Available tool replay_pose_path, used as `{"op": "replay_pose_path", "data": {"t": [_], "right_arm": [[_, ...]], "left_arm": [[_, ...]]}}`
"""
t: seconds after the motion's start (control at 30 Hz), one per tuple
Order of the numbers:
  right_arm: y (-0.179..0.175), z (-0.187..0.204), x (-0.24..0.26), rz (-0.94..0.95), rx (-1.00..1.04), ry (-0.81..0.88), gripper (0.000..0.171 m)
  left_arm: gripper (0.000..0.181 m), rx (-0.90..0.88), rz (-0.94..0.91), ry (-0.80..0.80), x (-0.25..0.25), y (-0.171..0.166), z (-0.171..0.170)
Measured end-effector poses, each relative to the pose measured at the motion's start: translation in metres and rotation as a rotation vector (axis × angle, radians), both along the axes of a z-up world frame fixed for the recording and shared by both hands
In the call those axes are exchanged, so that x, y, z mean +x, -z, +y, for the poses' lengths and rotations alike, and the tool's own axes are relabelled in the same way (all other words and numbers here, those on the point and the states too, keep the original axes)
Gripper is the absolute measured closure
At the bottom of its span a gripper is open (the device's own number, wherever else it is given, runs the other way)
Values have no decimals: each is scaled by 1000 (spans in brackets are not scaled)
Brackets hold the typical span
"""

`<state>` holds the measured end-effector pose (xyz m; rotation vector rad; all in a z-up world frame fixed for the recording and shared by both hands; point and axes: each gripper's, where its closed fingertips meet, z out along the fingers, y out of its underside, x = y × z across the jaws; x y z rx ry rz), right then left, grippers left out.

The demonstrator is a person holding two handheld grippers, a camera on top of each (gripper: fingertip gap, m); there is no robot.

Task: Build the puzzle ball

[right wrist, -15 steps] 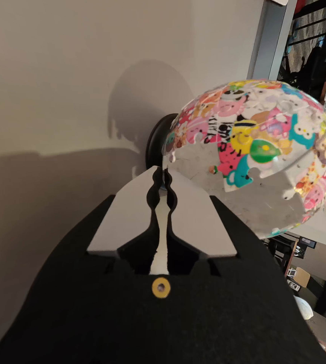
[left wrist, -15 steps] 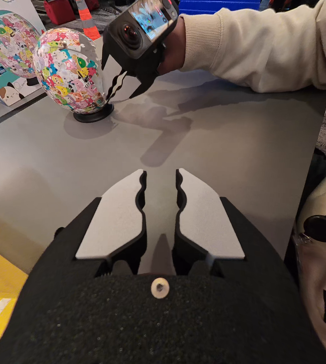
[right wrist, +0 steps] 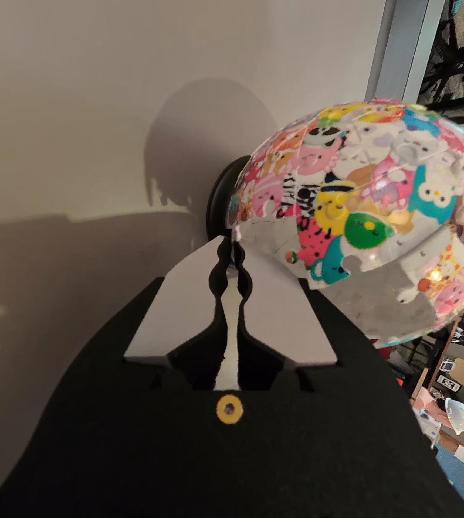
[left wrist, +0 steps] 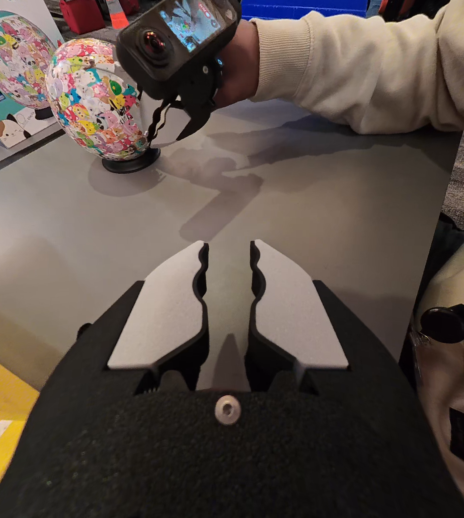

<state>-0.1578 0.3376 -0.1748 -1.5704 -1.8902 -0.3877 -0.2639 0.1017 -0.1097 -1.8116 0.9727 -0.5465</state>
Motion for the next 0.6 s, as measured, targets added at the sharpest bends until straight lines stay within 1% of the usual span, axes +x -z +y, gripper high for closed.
{"op": "replay_pose_path", "data": {"t": [0.3, 0.6], "right_arm": [[0, -3, 0, -81, 39, 44, 169], [-4, -7, -1, -95, 36, 73, 169]], "left_arm": [[154, 2, -7, 1, 0, -3, -1], [154, 3, -8, 7, 1, -4, -2]]}}
